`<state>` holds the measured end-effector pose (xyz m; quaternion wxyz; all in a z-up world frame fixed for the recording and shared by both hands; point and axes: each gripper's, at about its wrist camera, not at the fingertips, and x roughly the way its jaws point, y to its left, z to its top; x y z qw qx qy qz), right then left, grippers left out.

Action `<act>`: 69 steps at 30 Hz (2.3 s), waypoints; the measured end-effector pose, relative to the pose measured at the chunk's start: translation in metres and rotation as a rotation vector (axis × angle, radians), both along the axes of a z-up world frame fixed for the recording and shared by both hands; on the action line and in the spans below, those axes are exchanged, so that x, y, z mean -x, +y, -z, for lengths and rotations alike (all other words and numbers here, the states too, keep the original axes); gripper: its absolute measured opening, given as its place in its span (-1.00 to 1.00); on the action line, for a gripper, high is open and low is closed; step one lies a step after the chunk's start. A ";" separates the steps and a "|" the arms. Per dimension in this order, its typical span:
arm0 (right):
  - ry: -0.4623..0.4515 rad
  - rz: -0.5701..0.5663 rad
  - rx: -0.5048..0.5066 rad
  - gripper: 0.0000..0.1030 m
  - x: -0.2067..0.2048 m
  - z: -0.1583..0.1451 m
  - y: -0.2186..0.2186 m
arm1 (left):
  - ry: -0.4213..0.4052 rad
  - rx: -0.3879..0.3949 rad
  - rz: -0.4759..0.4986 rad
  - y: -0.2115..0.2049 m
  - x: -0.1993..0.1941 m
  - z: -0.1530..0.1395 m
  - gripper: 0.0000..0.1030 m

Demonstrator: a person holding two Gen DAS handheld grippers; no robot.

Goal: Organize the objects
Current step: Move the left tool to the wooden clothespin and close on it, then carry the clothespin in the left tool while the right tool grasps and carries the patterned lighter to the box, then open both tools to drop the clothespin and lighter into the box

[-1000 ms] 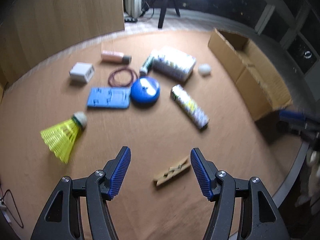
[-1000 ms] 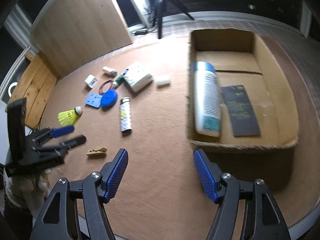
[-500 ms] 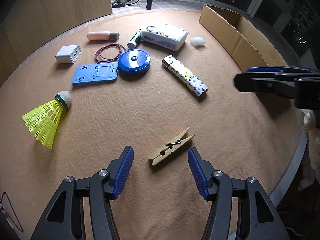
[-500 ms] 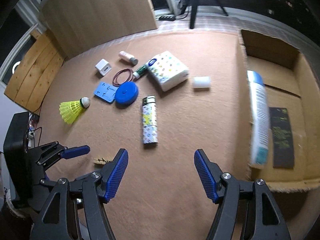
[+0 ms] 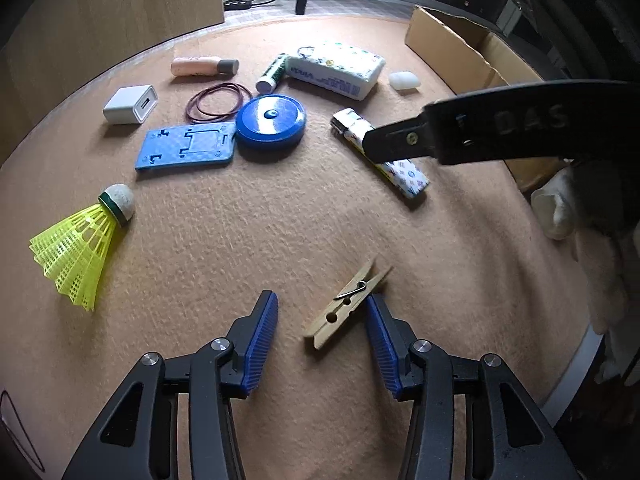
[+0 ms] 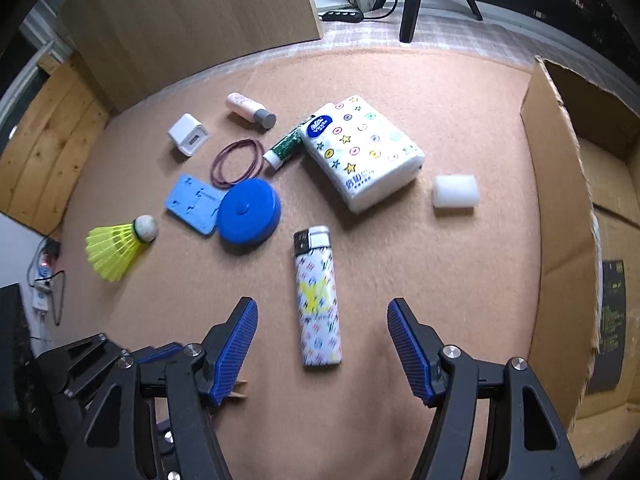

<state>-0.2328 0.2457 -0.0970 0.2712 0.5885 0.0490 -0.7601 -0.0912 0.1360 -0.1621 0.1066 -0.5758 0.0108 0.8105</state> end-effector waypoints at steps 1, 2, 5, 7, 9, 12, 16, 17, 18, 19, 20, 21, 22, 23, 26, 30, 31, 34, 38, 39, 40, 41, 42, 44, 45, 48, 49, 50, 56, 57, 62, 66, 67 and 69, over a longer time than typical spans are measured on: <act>-0.001 -0.005 -0.008 0.10 0.001 0.002 -0.002 | 0.001 0.000 -0.009 -0.001 0.001 0.000 -0.16; 0.000 -0.011 -0.016 0.06 0.001 0.004 -0.004 | 0.003 -0.002 -0.022 -0.002 0.003 -0.001 -0.19; 0.004 -0.029 -0.042 -0.10 0.002 0.007 -0.009 | 0.005 -0.004 -0.056 -0.008 0.005 -0.001 -0.43; 0.012 -0.043 -0.062 -0.26 0.001 0.009 -0.012 | 0.004 -0.008 -0.070 -0.011 0.006 0.000 -0.59; 0.029 -0.062 -0.081 -0.36 -0.001 0.009 -0.014 | 0.002 -0.014 -0.080 -0.013 0.006 -0.001 -0.69; 0.049 -0.086 -0.105 -0.59 -0.007 0.009 -0.016 | 0.002 -0.028 -0.098 -0.018 0.009 0.001 -0.74; 0.055 -0.092 -0.104 -0.59 -0.010 0.009 -0.012 | 0.001 -0.041 -0.116 -0.019 0.014 -0.001 -0.74; 0.052 -0.088 -0.098 -0.60 -0.011 0.008 -0.010 | -0.001 -0.050 -0.124 -0.022 0.013 -0.001 -0.74; 0.051 -0.085 -0.092 -0.60 -0.012 0.007 -0.008 | -0.003 -0.057 -0.127 -0.022 0.014 -0.002 -0.74; 0.052 -0.083 -0.084 -0.60 -0.014 0.006 -0.006 | -0.003 -0.064 -0.130 -0.022 0.014 -0.002 -0.74; 0.055 -0.081 -0.079 -0.60 -0.015 0.004 -0.003 | -0.002 -0.067 -0.134 -0.021 0.014 -0.003 -0.74; 0.058 -0.079 -0.071 -0.60 -0.017 0.001 0.001 | 0.001 -0.071 -0.138 -0.021 0.015 -0.005 -0.74; 0.063 -0.077 -0.060 -0.60 -0.019 -0.003 0.005 | 0.006 -0.076 -0.139 -0.020 0.015 -0.008 -0.74; 0.065 -0.076 -0.054 -0.60 -0.018 -0.006 0.006 | 0.011 -0.080 -0.141 -0.019 0.016 -0.011 -0.74; 0.081 -0.066 -0.027 -0.60 -0.021 -0.020 0.017 | 0.032 -0.090 -0.140 -0.012 0.021 -0.021 -0.74; 0.105 -0.048 -0.006 -0.60 -0.021 -0.037 0.038 | 0.064 -0.100 -0.117 0.006 0.021 -0.038 -0.74; 0.108 -0.041 0.001 -0.60 -0.021 -0.041 0.045 | 0.072 -0.104 -0.110 0.010 0.023 -0.042 -0.74; 0.127 -0.014 0.014 -0.60 -0.020 -0.053 0.068 | 0.094 -0.117 -0.081 0.020 0.033 -0.056 -0.74; 0.152 0.039 0.021 -0.60 -0.014 -0.067 0.104 | 0.124 -0.141 -0.036 0.051 0.046 -0.072 -0.74; 0.158 0.052 0.021 -0.60 -0.013 -0.069 0.113 | 0.130 -0.148 -0.028 0.057 0.048 -0.075 -0.74; 0.163 0.067 0.021 -0.60 -0.011 -0.072 0.124 | 0.135 -0.156 -0.019 0.065 0.051 -0.078 -0.74; 0.166 0.082 0.020 -0.60 -0.009 -0.074 0.134 | 0.140 -0.164 -0.009 0.074 0.055 -0.081 -0.74; 0.170 0.096 0.020 -0.60 -0.007 -0.075 0.142 | 0.144 -0.169 0.000 0.082 0.058 -0.083 -0.74; 0.177 0.130 0.014 -0.60 -0.004 -0.078 0.163 | 0.149 -0.178 0.021 0.098 0.064 -0.086 -0.74; 0.178 0.144 0.013 -0.60 -0.001 -0.078 0.171 | 0.151 -0.182 0.031 0.106 0.068 -0.087 -0.74; 0.181 0.184 0.005 -0.60 0.006 -0.078 0.195 | 0.153 -0.197 0.055 0.130 0.077 -0.090 -0.74; 0.182 0.196 0.003 -0.60 0.009 -0.077 0.201 | 0.153 -0.200 0.062 0.138 0.080 -0.090 -0.74; 0.181 0.206 0.002 -0.60 0.010 -0.076 0.207 | 0.152 -0.204 0.071 0.147 0.084 -0.090 -0.74; 0.169 0.241 -0.001 -0.60 0.018 -0.067 0.232 | 0.136 -0.221 0.106 0.189 0.100 -0.085 -0.74; 0.167 0.244 -0.002 -0.60 0.019 -0.066 0.235 | 0.134 -0.220 0.112 0.195 0.101 -0.084 -0.74; 0.151 0.259 -0.006 -0.60 0.022 -0.058 0.247 | 0.115 -0.206 0.128 0.220 0.110 -0.075 -0.74; 0.143 0.270 -0.006 -0.60 0.024 -0.056 0.254 | 0.106 -0.194 0.139 0.233 0.113 -0.069 -0.74; 0.143 0.273 -0.005 -0.60 0.025 -0.056 0.256 | 0.104 -0.192 0.142 0.235 0.113 -0.068 -0.74; 0.144 0.275 -0.005 -0.60 0.024 -0.056 0.258 | 0.102 -0.187 0.149 0.238 0.114 -0.066 -0.74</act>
